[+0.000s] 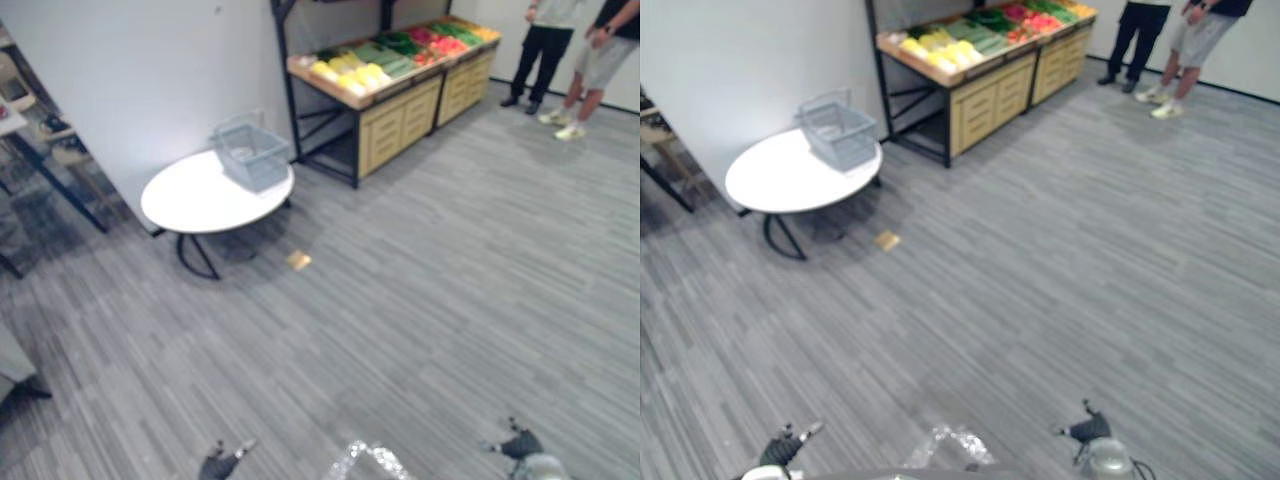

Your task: Pick vegetable in the basket

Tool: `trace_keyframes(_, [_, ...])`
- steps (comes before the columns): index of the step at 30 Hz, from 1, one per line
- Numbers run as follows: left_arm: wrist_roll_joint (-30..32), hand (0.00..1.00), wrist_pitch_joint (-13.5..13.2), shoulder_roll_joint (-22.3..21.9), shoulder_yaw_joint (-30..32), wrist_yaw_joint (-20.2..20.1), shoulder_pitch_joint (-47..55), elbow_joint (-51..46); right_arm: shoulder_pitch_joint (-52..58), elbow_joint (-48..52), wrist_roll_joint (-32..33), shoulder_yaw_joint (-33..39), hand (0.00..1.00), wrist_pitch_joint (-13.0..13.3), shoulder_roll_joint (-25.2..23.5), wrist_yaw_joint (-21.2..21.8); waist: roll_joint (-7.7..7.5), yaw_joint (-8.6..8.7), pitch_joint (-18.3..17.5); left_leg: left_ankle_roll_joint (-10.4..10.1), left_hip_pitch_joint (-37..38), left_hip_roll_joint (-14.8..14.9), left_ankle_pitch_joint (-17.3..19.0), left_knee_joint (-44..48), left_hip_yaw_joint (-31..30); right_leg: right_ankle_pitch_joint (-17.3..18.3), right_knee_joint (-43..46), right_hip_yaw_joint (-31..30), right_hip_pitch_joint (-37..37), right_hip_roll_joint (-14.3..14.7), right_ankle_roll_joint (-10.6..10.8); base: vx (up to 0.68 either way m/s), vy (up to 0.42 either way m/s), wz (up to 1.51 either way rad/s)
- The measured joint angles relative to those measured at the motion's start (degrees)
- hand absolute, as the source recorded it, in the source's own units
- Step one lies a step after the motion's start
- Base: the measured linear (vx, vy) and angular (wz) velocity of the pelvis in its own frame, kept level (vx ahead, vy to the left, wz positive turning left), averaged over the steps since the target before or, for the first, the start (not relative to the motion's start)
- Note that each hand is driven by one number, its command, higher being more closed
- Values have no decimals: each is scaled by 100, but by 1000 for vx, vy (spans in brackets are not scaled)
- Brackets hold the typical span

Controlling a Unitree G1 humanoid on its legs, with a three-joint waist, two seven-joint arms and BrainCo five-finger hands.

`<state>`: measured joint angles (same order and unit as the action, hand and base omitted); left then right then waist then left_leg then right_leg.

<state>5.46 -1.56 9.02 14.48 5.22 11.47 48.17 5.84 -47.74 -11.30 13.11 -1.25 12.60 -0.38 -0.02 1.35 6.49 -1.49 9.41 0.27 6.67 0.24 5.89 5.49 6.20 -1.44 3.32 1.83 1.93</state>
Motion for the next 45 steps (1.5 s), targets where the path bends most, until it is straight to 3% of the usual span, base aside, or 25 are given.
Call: trace_keyframes(45, [39,0,53,-9,-1,21,-28,-12,22,192,5,278,0,-64,-43,-52,-35,1,13,1,-91,-33,-9,2,-255,101,43,269,-18,-61,-28,3,1,2])
